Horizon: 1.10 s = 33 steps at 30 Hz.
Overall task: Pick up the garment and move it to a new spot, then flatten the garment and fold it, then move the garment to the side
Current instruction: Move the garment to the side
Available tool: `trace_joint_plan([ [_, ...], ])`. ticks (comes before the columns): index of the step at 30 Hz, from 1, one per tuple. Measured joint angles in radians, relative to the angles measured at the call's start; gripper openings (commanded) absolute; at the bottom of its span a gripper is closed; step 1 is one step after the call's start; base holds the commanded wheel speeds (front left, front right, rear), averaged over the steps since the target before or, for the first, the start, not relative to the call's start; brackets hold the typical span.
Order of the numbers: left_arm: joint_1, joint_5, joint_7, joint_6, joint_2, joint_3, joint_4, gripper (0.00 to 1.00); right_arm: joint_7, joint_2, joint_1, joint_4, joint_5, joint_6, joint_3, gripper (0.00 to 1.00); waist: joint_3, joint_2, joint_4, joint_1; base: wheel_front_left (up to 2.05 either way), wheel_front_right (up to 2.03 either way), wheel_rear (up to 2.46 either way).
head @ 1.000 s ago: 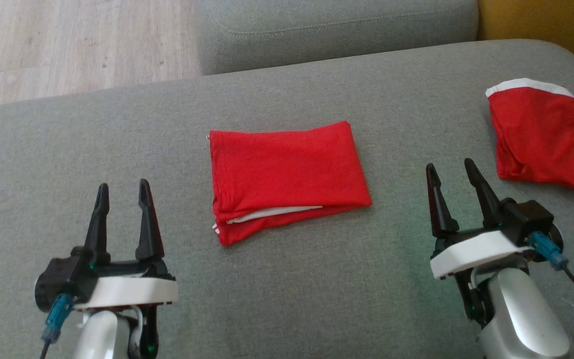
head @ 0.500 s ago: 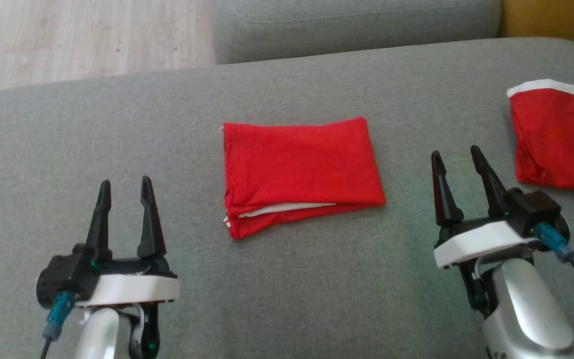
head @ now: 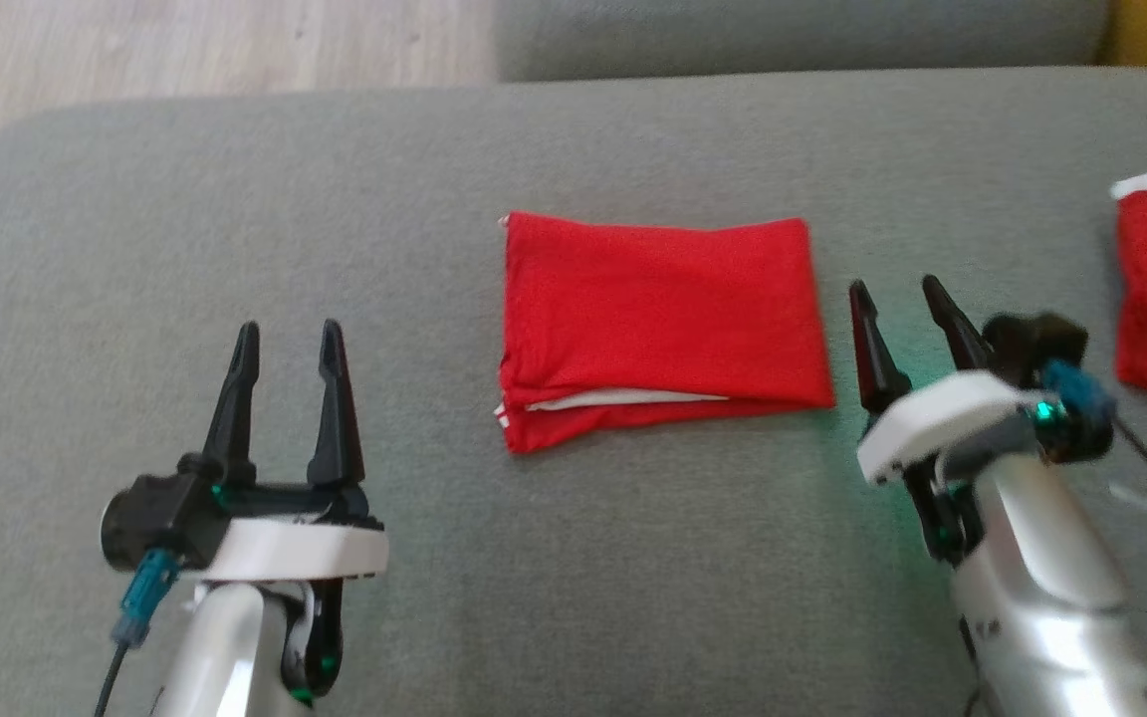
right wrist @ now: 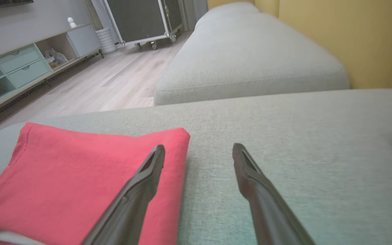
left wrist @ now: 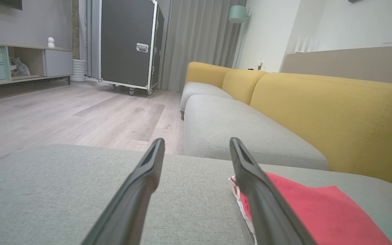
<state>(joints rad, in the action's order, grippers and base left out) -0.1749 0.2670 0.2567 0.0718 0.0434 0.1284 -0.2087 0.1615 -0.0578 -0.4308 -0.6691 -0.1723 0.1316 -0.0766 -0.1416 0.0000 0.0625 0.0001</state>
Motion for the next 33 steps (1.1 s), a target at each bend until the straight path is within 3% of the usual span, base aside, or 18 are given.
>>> trace_joint_plan([
  [5,-0.033,-0.001,0.0,0.003,0.0,0.016,-0.009,1.0,-0.071,-0.001,-0.114,-0.168,-0.108,0.0,-0.026,1.0,-0.034,0.0,0.044,0.0,0.0,0.0,0.0],
  [10,-0.053,-0.001,0.0,0.007,-0.001,0.04,-0.015,1.0,-0.11,-0.002,-0.188,-0.33,-0.135,0.0,-0.051,1.0,-0.061,0.0,0.089,0.0001,0.0,0.0,0.0],
  [16,-0.057,-0.001,0.0,0.007,-0.001,0.04,-0.021,1.0,-0.107,-0.013,-0.265,-0.433,-0.173,0.0,-0.109,0.96,-0.072,0.0,0.123,0.0,0.0,0.0,0.0],
  [17,-0.057,-0.001,0.0,0.007,-0.001,0.04,-0.021,1.0,-0.097,-0.014,-0.27,-0.445,-0.172,0.0,-0.121,0.24,-0.071,0.0,0.125,0.0,0.0,0.0,0.0],
  [18,-0.057,-0.001,0.0,0.007,-0.001,0.04,-0.021,1.0,-0.084,-0.015,-0.274,-0.455,-0.168,0.0,-0.137,0.0,-0.069,0.0,0.125,0.0,0.0,0.0,0.0],
  [25,-0.053,-0.001,0.0,0.006,-0.001,0.031,-0.024,1.0,0.045,-0.008,-0.277,-0.516,-0.063,0.0,-0.184,0.0,-0.044,0.0,0.089,0.0,0.0,0.0,0.0],
  [33,-0.032,-0.001,0.0,0.006,-0.001,0.02,-0.012,1.0,0.08,-0.033,-0.277,-0.499,0.082,0.0,-0.212,0.0,0.005,0.0,0.005,-0.0001,0.0,0.0,0.0],
])
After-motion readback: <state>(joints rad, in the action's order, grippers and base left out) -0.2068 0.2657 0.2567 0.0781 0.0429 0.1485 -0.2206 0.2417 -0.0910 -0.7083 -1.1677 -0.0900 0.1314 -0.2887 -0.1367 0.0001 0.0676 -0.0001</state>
